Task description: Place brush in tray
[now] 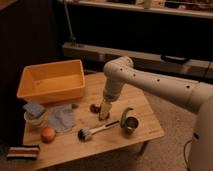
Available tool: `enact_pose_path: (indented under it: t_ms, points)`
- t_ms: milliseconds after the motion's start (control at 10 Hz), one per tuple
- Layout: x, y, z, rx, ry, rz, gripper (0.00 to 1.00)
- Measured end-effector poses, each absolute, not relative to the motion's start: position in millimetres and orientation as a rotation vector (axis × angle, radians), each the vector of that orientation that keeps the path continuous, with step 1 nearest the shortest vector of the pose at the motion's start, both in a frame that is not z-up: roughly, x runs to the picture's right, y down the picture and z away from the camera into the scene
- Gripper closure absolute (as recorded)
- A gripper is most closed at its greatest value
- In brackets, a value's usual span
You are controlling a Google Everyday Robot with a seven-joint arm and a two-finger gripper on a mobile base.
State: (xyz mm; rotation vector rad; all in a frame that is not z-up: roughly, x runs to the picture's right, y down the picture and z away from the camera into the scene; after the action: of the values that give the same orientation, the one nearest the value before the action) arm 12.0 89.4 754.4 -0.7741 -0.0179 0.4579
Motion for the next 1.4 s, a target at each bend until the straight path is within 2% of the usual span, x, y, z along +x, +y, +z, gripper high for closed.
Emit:
enact_pose_path:
  t_ms: [1100,1300,1400]
  points:
    - [13.0,90.6,753.4,-0.77,-0.02,0.455,0.2]
    - [9.4,92.4,743.1,-0.711,-0.12,0.423,0.2]
    - [5.1,96.5,733.6,-0.668,-0.241,0.395,0.2]
